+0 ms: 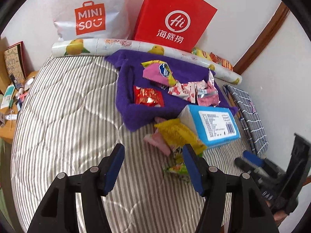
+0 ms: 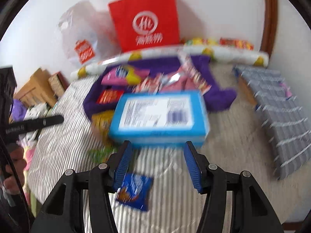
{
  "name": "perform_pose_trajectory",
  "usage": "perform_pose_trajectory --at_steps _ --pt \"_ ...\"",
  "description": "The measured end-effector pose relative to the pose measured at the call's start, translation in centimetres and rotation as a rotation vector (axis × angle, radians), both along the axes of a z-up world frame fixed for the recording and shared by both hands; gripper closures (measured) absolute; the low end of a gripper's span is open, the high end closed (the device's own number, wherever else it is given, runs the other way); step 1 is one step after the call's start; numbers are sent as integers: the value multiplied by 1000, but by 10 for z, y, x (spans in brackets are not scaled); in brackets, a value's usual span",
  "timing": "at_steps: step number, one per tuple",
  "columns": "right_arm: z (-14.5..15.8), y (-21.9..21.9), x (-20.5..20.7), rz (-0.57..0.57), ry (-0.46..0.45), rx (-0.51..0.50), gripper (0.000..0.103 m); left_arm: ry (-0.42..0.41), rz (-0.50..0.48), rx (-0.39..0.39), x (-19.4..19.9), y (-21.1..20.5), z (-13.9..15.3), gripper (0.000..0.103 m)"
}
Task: Organize snacks
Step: 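Reach the right tool to the blue snack packet while the left tool withdraws toward the pile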
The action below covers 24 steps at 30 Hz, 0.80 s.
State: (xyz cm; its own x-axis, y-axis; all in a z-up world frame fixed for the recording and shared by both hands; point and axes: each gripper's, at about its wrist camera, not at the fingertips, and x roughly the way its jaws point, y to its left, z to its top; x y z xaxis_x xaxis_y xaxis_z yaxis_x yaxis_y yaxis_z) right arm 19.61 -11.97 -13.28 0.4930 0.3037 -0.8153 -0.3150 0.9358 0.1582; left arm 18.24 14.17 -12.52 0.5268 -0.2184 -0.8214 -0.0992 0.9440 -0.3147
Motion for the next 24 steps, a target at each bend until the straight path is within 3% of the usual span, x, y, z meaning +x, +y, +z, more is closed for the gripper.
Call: perform_pose_trajectory --at_steps 12,24 --pt "-51 23 -27 67 124 23 48 9 1 -15 -28 5 -4 43" --pt "-68 40 -37 99 96 -82 48 31 -7 -38 -32 5 -16 43"
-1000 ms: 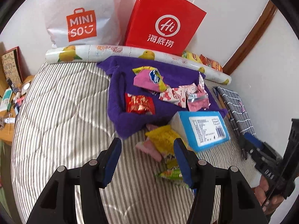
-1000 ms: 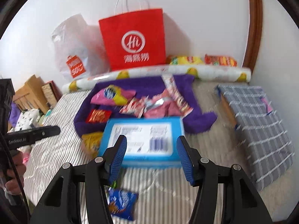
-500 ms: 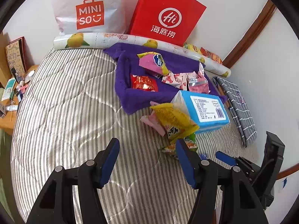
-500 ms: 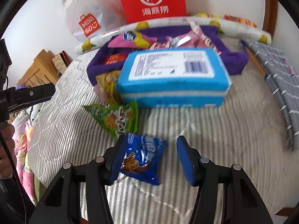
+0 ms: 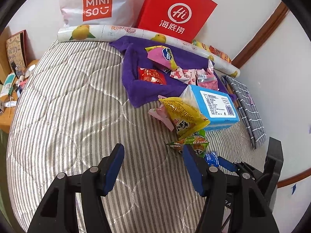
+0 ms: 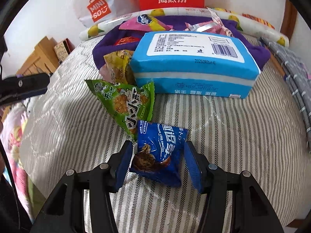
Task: Organize snacks
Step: 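Reach the right tool to the blue snack packet while the left tool withdraws toward the pile, then grasp and lift the blue snack packet with the right tool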
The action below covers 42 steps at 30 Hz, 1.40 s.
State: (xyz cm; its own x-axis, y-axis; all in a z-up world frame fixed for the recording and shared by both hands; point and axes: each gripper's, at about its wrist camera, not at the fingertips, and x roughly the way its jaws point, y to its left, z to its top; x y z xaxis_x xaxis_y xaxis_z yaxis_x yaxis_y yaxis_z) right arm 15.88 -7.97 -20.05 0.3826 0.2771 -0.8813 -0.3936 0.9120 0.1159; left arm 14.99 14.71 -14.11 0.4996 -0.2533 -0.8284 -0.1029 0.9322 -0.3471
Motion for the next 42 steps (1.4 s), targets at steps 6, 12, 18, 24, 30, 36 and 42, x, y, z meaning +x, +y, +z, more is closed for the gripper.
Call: perform_pose_trajectory --at_steps 6,12,18,24,30,36,42 --pt "0 -2 -3 11 -27 -28 57 7 -2 -11 0 0 -5 43" --pt "9 -16 -2 -8 -40 -2 58 16 -3 -19 2 1 -9 43" --pt "18 -28 1 -44 -62 17 58 17 -7 -31 3 0 -10 43" --pt "16 -36 4 -69 -53 14 58 22 -14 -41 3 -2 -12 43" --pt "16 -40 6 -83 -56 18 58 22 -16 -39 4 -3 -12 43" --pt "16 -45 7 -98 -59 20 58 19 -19 -40 4 -3 -12 43" --pt "24 -53 7 -120 -79 29 58 18 -26 -42 5 -8 -12 43"
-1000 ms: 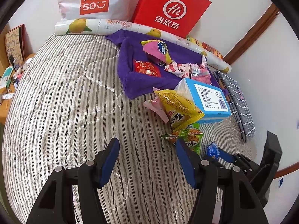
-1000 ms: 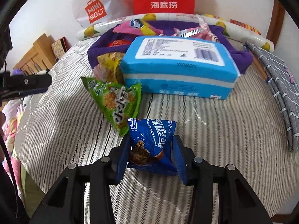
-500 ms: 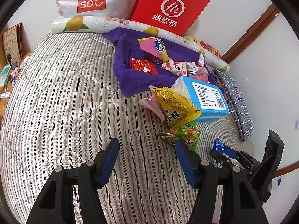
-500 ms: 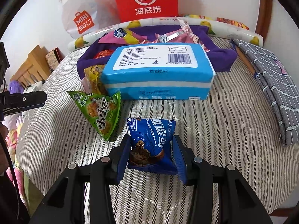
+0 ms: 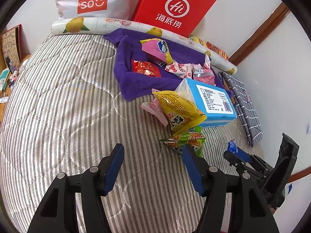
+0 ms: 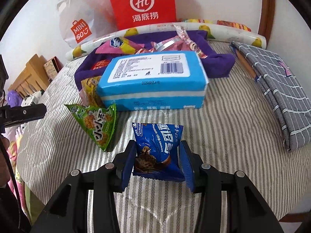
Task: Organize snacks
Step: 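Grasp and lift the blue snack packet with the right tool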
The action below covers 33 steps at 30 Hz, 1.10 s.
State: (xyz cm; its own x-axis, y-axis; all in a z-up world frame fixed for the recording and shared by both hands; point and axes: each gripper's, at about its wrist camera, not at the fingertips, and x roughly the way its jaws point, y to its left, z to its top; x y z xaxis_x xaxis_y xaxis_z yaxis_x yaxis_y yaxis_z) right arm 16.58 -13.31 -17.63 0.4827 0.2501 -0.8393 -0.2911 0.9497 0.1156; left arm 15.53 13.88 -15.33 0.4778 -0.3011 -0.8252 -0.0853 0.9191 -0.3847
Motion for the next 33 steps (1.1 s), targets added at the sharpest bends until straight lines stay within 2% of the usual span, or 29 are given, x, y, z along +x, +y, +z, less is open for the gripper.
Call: perform_pose_trajectory --at_steps 33 --pt "14 -35 4 -71 -26 52 58 -28 -41 -39 2 -14 2 41"
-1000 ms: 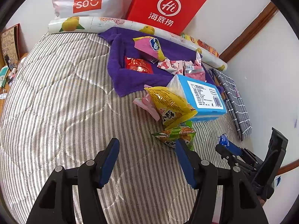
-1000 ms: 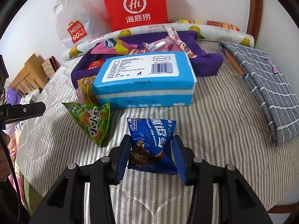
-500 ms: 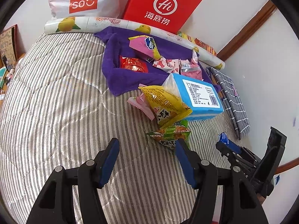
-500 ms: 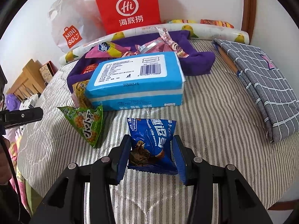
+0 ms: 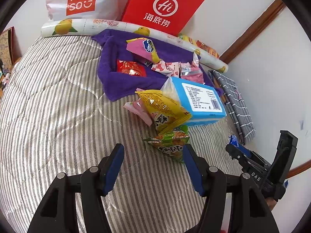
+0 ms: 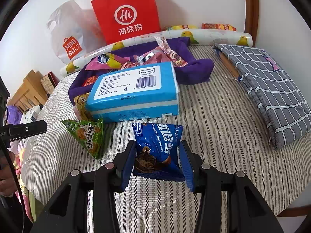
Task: Organize snacks
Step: 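Grasp and lift the blue snack packet with the right tool, then grasp the green snack bag with the left tool while the right tool holds the blue packet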
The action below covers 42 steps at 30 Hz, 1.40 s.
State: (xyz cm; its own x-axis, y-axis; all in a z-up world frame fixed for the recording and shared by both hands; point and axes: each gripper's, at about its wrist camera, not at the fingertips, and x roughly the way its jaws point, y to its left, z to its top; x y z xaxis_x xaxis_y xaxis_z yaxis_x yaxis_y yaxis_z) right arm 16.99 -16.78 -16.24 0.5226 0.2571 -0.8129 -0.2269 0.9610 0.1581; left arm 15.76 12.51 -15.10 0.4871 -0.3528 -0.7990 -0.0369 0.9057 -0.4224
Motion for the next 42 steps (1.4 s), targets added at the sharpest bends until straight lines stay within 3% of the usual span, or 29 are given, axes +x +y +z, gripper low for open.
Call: perform_pose_trajectory --at_steps 12,18,28,33,37,38,42 --pt "-3 -12 2 -12 6 22 58 -21 -96 33 13 -44 1 32" --pt "-2 -23 4 -4 29 83 58 33 -103 86 28 -61 -15 32" --pt "-9 -30 15 -18 39 40 58 90 -101 133 43 -70 -39 34" --pt "-7 -28 17 -12 31 41 58 94 -128 110 45 -69 -39 56" --pt "-2 -27 16 -11 22 41 58 75 -146 131 41 -71 -32 61" --pt "-1 -26 16 -8 20 42 58 75 -145 123 40 -69 -31 68" --pt "5 -22 13 4 8 40 58 61 -147 110 33 -66 -24 70"
